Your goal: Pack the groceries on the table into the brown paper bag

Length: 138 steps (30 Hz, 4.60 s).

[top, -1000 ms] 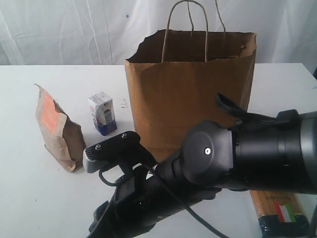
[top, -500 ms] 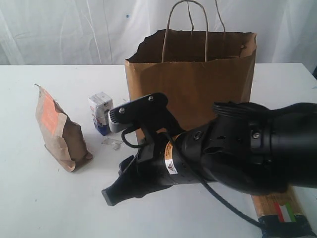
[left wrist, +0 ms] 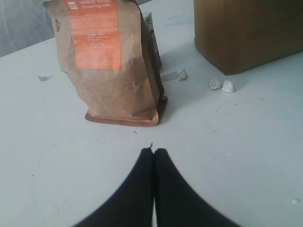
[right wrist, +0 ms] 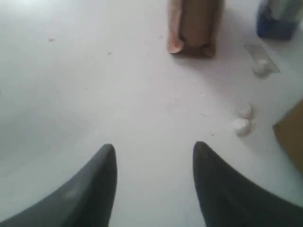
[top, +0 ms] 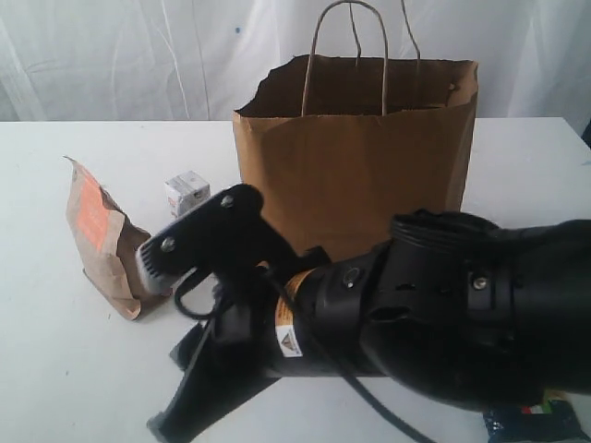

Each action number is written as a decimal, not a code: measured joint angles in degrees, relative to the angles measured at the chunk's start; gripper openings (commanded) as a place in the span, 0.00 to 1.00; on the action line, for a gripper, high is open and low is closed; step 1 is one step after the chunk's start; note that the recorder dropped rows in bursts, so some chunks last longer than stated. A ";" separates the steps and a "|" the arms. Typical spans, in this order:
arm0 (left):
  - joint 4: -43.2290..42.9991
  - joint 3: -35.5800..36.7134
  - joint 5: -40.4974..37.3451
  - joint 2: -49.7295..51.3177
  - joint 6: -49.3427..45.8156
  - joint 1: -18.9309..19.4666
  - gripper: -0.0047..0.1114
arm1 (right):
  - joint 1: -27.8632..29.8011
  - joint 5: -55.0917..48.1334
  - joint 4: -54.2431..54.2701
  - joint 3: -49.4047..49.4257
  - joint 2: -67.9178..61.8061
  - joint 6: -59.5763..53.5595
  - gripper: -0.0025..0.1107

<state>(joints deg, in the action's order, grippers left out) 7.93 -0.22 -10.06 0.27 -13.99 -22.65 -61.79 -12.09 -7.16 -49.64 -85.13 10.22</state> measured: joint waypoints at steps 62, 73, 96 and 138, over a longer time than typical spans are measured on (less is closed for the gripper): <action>0.00 0.00 0.00 0.00 0.00 0.00 0.04 | 15.00 -39.40 14.40 -40.94 -39.01 -15.66 0.42; 0.00 0.00 0.00 0.00 0.00 0.00 0.04 | 15.00 -37.50 13.57 -40.98 -39.42 -15.66 0.38; 0.00 0.00 0.00 0.00 0.00 0.00 0.04 | 14.76 -39.49 12.55 -41.08 -38.56 -15.66 0.14; 0.00 0.00 0.00 0.00 0.00 0.00 0.04 | 25.74 -31.10 -4.47 -14.93 24.21 5.12 0.14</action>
<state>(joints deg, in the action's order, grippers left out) 7.93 -0.22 -10.06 0.27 -13.99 -22.65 -36.05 -43.19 -11.63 -64.57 -60.92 15.35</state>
